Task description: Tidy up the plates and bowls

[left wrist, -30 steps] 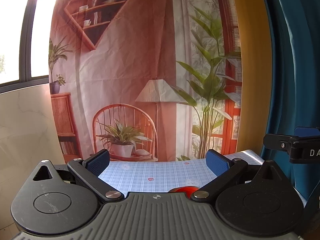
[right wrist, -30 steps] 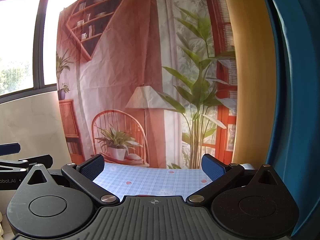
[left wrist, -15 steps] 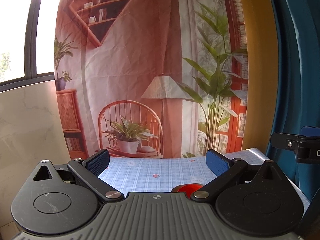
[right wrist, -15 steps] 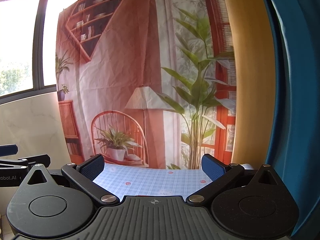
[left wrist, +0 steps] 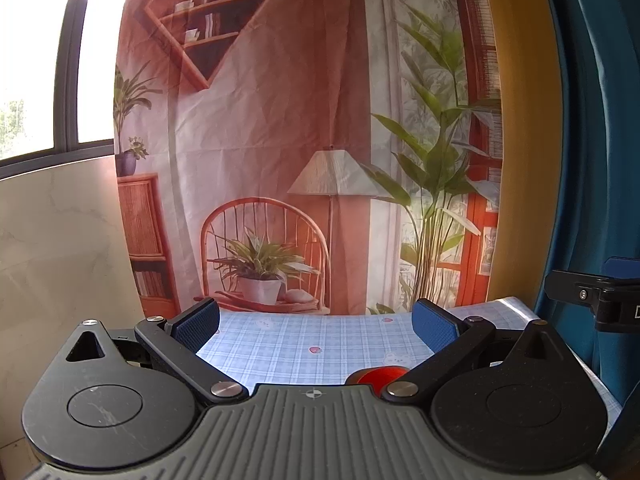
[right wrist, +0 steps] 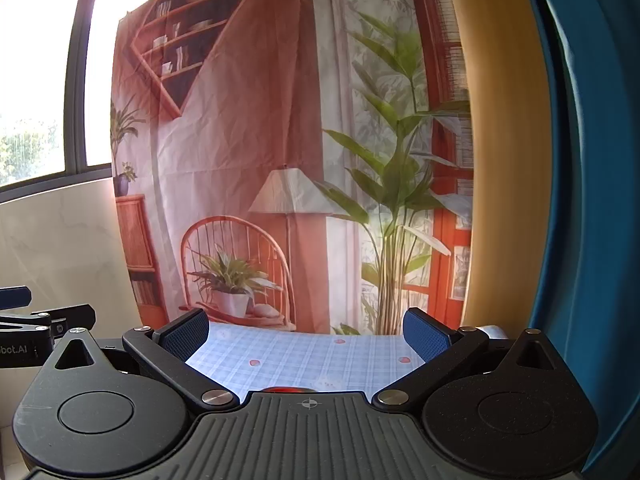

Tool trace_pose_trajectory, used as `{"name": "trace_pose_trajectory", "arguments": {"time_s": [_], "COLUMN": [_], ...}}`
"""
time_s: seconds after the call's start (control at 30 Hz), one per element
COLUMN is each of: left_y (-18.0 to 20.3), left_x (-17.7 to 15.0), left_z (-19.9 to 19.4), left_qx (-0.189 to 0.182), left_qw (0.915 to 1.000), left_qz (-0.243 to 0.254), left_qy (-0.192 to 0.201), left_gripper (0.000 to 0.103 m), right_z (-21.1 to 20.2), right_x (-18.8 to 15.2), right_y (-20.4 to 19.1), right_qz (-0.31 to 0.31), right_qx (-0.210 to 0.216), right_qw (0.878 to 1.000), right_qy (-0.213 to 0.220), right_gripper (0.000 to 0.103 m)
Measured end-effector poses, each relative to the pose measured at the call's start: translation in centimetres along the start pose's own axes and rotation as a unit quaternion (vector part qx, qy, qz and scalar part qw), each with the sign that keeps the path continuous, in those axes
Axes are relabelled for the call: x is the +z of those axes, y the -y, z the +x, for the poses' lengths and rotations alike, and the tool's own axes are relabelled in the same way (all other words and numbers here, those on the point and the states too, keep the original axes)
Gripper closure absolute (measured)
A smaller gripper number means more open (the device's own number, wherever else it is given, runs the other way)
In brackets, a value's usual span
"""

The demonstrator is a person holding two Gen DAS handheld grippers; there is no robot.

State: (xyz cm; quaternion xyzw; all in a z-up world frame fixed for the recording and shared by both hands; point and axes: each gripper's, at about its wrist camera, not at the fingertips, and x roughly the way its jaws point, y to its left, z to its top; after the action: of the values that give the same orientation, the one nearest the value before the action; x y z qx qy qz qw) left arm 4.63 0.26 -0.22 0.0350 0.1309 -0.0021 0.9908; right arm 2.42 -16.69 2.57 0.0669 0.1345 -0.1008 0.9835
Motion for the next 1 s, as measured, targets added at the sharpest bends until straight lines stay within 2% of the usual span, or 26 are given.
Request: {"name": "trace_pose_trajectory", "arguments": {"time_s": [1.0], "left_y": [-0.62], "left_x": [-0.21], "left_z": [0.47], "left_qx": [0.005], "left_qw": [0.9999], "left_qz": [-0.009], "left_qy": [-0.003], "left_gripper": [0.000], "right_z": [-0.04], "right_x": [-0.08], "right_y": [-0.08], "right_qz": [-0.001], "right_qx": [-0.001], "right_qw": [1.000], "right_qy": [0.000], "right_gripper": [0.000]}}
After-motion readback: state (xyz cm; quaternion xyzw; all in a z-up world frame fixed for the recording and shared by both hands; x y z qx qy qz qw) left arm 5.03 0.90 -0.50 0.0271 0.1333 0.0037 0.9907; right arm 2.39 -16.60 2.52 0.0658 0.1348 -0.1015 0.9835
